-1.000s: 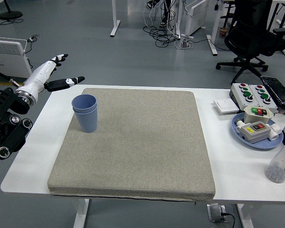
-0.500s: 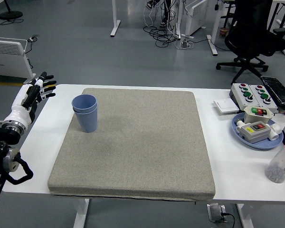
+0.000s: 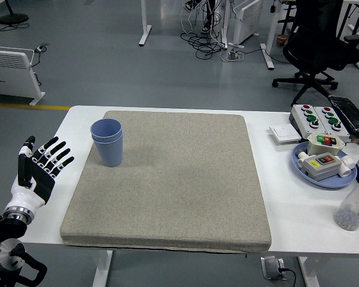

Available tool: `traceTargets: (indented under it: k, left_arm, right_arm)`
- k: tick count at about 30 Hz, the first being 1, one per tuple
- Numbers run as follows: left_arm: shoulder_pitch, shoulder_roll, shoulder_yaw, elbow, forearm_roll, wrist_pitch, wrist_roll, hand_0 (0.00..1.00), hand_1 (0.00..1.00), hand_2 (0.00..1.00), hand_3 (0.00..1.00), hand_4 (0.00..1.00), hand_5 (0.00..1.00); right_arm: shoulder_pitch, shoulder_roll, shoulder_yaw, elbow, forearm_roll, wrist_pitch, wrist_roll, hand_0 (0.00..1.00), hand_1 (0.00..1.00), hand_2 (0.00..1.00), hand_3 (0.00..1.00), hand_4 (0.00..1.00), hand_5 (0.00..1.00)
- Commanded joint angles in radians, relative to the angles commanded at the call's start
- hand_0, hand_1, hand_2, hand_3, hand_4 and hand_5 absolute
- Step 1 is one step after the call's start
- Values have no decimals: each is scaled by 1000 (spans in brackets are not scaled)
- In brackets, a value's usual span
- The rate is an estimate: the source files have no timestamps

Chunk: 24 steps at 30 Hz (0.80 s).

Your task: Push cup pick cup insert cup

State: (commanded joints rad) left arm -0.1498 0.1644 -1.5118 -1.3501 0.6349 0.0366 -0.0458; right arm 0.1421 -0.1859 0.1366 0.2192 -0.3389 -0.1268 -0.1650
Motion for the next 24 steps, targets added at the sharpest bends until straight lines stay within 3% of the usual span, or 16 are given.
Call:
traceTargets:
  k: [6, 24]
  left_arm:
    - [30, 13, 9, -13, 0, 1, -2, 704, 766, 760, 733, 646, 998]
    - [18, 7, -4, -8, 31, 10, -3, 711, 773, 767, 738, 649, 998]
  right_arm:
    - [8, 0, -5, 0, 9, -1, 2, 731, 670, 707, 599, 168, 386]
    - [24, -2, -1, 0, 2, -3, 5, 731, 669, 707, 599, 168, 387]
